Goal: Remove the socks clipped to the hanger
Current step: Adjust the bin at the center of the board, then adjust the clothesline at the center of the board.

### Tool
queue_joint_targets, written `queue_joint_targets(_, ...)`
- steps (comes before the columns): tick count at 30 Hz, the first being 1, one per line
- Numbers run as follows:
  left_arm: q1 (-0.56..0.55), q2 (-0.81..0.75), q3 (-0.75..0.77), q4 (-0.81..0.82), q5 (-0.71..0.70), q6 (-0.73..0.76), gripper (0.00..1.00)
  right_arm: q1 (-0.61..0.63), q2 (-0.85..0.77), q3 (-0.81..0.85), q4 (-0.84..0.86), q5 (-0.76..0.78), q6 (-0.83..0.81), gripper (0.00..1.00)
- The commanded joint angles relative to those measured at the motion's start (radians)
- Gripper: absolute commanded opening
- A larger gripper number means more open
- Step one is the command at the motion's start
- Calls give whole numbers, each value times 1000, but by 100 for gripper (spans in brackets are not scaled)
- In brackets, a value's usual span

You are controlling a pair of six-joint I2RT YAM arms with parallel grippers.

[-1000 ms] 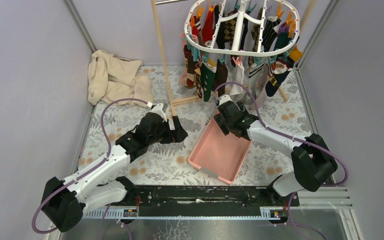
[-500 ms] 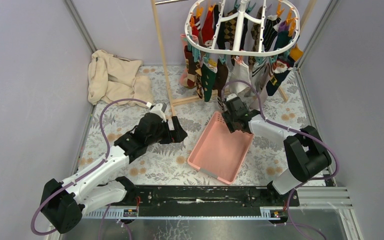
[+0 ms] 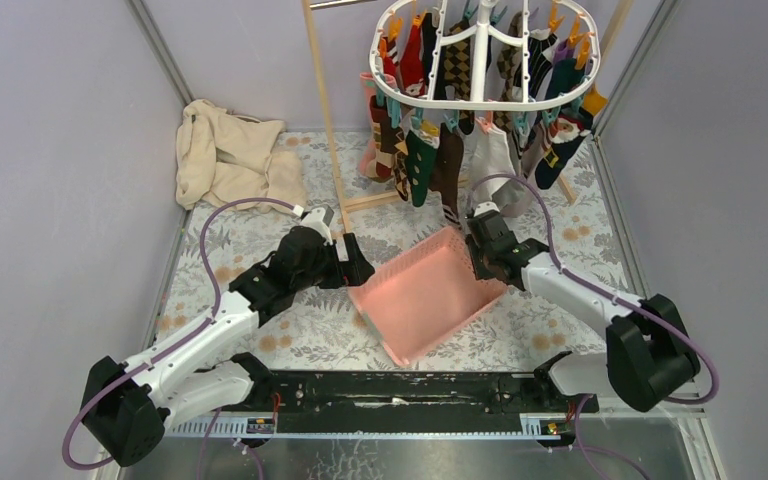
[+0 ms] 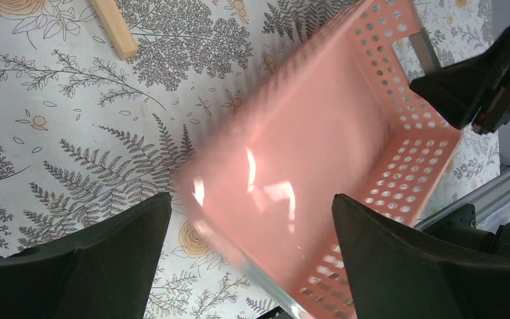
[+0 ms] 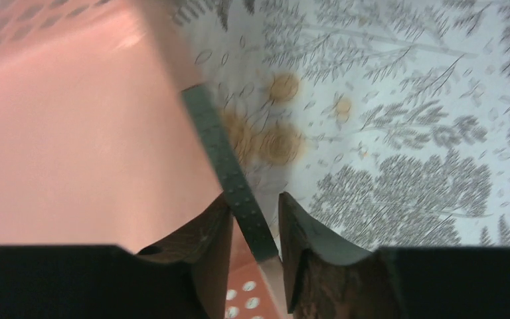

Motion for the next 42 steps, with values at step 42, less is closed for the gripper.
queue_joint_targets(42, 280, 482, 362, 131, -231, 8, 98, 224, -287, 61, -138, -130, 241, 58)
